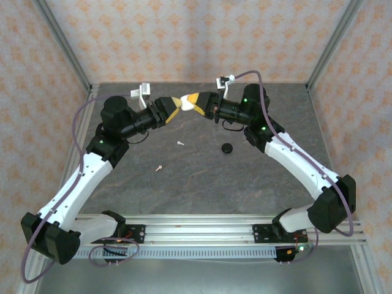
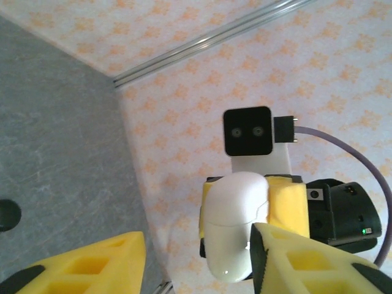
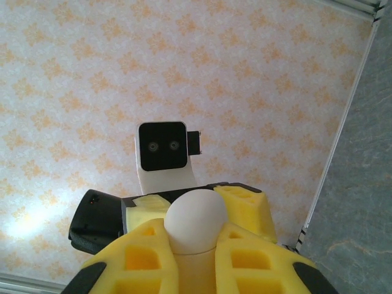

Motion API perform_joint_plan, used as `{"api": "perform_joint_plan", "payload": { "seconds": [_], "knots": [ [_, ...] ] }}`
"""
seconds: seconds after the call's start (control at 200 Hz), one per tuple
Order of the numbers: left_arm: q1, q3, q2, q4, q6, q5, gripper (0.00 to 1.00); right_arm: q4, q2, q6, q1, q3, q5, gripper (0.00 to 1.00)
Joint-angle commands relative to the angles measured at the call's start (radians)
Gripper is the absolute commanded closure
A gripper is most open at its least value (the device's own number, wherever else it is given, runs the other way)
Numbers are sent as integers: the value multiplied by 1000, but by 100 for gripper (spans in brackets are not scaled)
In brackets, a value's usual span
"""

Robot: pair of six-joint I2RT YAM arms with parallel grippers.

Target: Insert wireless bluetooth earbuds into charging case

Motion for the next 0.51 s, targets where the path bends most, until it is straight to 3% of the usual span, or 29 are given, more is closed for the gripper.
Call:
{"api": "perform_joint_plan", "payload": {
  "seconds": [0.0,0.16,0.5],
  "knots": [
    [6,25,15,96,-28,59,57,78,-28,20,-2,-7,-23,97],
    [5,32,31,128,-50,85,63,118,-23,51,-1,-10,-16,97],
    [-10,57,59,150,-61,131,63,140,-8,68,8,-13,-16,98]
  ]
}}
